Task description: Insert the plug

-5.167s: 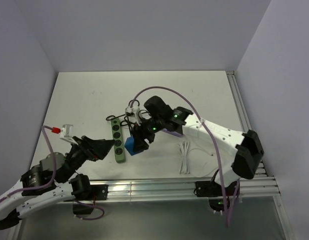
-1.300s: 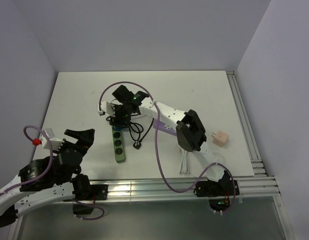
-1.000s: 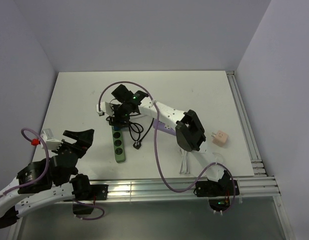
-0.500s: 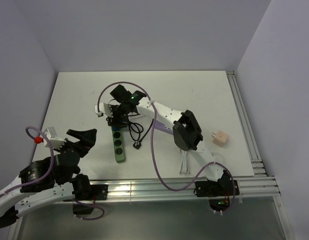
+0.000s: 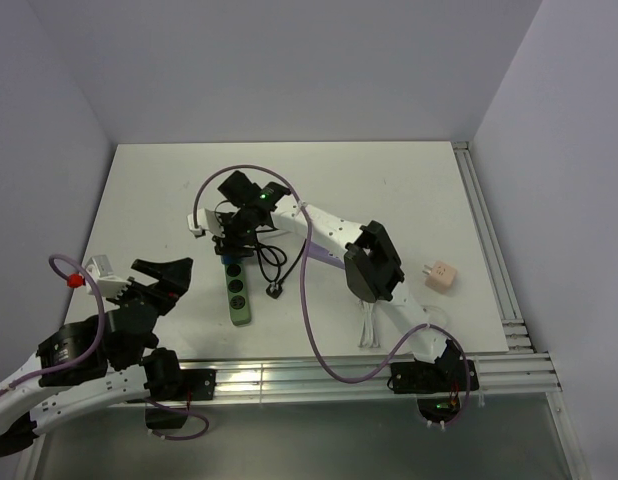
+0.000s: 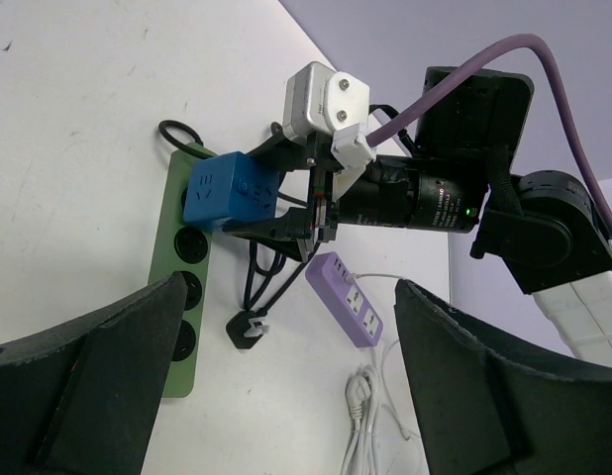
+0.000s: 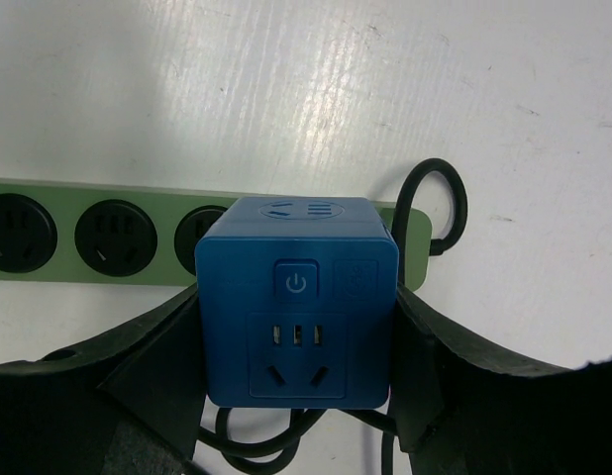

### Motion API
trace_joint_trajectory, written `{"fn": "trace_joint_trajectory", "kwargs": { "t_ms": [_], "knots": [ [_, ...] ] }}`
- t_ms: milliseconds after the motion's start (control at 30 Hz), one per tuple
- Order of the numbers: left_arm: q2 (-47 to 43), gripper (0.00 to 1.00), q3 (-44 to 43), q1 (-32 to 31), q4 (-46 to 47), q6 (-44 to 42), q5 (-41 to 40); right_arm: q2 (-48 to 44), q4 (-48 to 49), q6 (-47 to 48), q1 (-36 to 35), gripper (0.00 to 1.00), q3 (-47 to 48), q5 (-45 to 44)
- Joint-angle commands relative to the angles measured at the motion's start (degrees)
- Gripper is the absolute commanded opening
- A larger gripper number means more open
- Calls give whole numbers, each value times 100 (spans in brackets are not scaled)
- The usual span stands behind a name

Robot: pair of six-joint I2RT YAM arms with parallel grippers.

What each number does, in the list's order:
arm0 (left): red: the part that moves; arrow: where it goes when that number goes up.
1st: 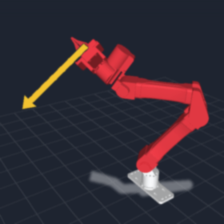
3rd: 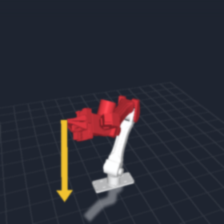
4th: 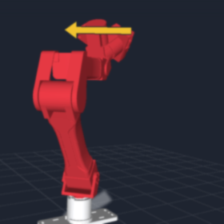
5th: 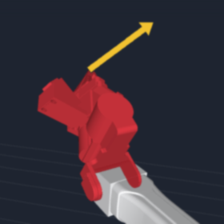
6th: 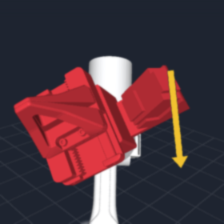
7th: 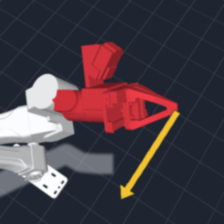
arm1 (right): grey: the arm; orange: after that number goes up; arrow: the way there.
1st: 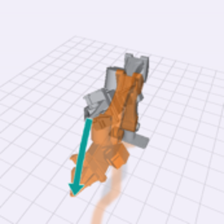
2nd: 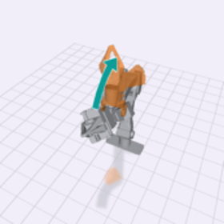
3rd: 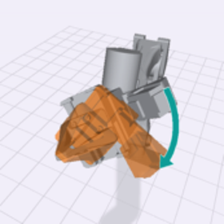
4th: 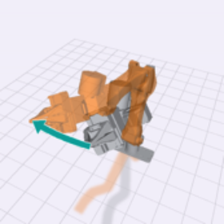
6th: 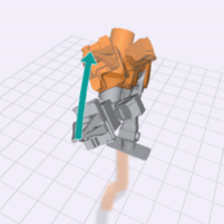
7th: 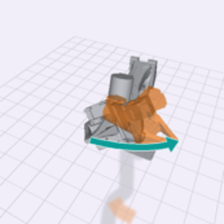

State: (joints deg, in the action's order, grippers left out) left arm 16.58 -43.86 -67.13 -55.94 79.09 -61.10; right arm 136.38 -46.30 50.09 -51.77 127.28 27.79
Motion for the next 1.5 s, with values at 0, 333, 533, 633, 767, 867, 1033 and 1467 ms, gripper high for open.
{"fn": "trace_joint_trajectory", "kwargs": {
  "t_ms": [0, 333, 533, 633, 767, 867, 1033, 1467],
  "knots": [
    [-67, 92, 35, 16, 119, -122, 37, 82, -168, 177, -70, 0, 201, 113],
    [-85, 92, 44, 16, 163, -175, 90, 468, -476, 502, -26, 0, 551, 182],
    [-93, 91, 26, 16, 84, -104, 98, 741, -643, 310, 0, 0, 798, 341],
    [-120, 91, 44, 16, 127, -122, 107, 873, -739, -6, 35, 0, 851, 429],
    [-120, 91, 96, 16, 206, -166, 142, 917, -845, -157, 62, 0, 659, 262],
    [-94, 91, 114, 16, 259, -192, 151, 952, -1081, -403, 0, 0, 727, 401],
    [-111, 91, 114, 16, 207, -131, 195, 522, -608, -456, -44, 0, -307, 920],
    [-296, 91, 88, 16, 189, -157, 309, 1479, -1460, -667, -316, 0, 939, 570]
  ]
}}
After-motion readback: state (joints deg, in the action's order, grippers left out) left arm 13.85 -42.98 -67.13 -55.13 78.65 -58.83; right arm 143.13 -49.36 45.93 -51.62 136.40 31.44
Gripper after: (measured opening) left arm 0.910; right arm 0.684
